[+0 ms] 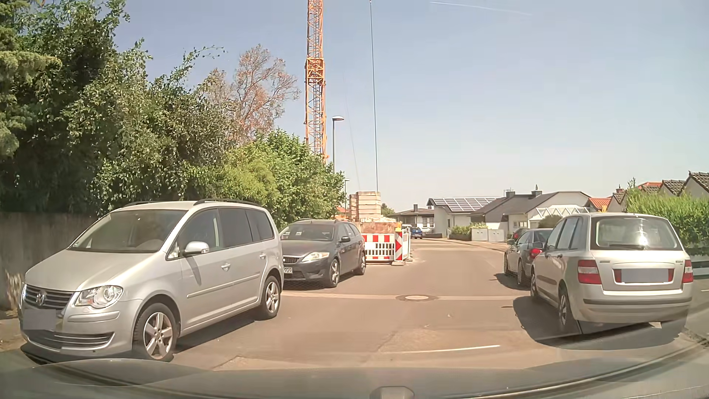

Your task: Follow the waypoints while adhering to traffic rules and regulations

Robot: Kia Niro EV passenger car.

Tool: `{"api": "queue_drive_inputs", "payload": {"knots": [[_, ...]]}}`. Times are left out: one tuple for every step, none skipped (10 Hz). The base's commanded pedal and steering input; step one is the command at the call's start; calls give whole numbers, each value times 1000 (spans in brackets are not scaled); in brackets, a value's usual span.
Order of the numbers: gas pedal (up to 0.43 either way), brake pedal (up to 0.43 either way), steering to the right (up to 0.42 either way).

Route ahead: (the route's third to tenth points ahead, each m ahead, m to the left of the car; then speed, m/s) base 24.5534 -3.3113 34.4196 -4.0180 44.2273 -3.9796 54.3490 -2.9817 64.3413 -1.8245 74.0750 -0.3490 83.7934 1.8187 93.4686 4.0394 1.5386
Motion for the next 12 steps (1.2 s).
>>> {"api": "queue_drive_inputs", "payload": {"knots": [[0,0,96],[0,0,100],[0,0,104],[0,0,108],[0,0,111],[0,0,113],[0,0,113],[0,0,114],[0,0,114],[0,0,115],[0,0,115],[8,0,115]]}}
